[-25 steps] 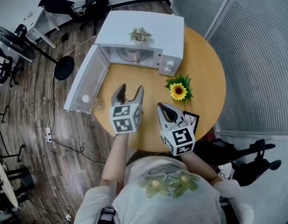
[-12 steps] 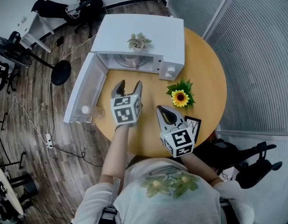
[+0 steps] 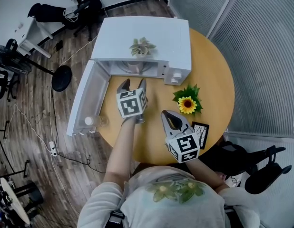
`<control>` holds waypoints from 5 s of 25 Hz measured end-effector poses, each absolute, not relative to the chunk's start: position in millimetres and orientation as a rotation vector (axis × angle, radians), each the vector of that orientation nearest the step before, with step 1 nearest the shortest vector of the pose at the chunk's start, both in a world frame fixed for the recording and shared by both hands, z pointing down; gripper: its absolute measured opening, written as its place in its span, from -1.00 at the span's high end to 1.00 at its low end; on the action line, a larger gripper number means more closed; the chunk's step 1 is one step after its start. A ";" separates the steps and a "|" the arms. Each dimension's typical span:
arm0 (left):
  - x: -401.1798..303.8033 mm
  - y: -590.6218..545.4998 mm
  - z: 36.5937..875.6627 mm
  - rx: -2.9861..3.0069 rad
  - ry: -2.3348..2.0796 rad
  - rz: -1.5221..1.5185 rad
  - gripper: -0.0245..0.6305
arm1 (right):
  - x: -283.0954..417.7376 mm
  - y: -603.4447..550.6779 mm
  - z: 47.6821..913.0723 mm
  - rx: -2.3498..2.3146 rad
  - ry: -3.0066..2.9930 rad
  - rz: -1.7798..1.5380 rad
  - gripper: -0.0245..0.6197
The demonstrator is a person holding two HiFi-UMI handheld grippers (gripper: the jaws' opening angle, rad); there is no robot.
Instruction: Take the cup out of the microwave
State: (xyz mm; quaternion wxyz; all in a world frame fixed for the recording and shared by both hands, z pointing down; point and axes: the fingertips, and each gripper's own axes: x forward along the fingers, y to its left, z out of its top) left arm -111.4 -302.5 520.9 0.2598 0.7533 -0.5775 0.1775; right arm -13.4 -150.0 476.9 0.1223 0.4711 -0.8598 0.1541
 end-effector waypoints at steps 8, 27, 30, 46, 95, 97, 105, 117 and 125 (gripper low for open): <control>-115.8 -344.0 557.6 1.934 -1.515 0.521 0.12 | -9.7 -158.0 492.3 1.394 -2.467 0.488 0.87; -117.2 -391.7 619.0 1.774 -1.496 0.629 0.21 | -10.2 -173.4 516.5 1.399 -2.406 0.553 0.87; -119.1 -397.3 625.2 1.764 -1.511 0.630 0.24 | -10.1 -175.0 519.6 1.396 -2.398 0.558 0.87; -126.0 -406.4 630.6 1.784 -1.569 0.684 0.76 | -10.3 -179.8 526.5 1.389 -2.383 0.573 0.87; -144.3 -338.3 556.7 2.032 -1.702 0.502 0.78 | -7.1 -147.8 502.2 1.399 -2.418 0.499 0.87; -144.8 -333.4 551.7 2.040 -1.700 0.495 0.78 | -6.1 -146.0 499.4 1.406 -2.419 0.489 0.87; -146.3 -312.2 534.4 2.078 -1.704 0.468 0.78 | -3.2 -135.8 491.7 1.429 -2.423 0.461 0.87; -147.6 -279.5 511.0 2.140 -1.696 0.443 0.78 | -6.0 -119.5 486.2 1.447 -2.434 0.440 0.87; -149.2 -259.8 496.0 2.172 -1.703 0.418 0.78 | -8.2 -114.8 481.6 1.457 -2.439 0.426 0.87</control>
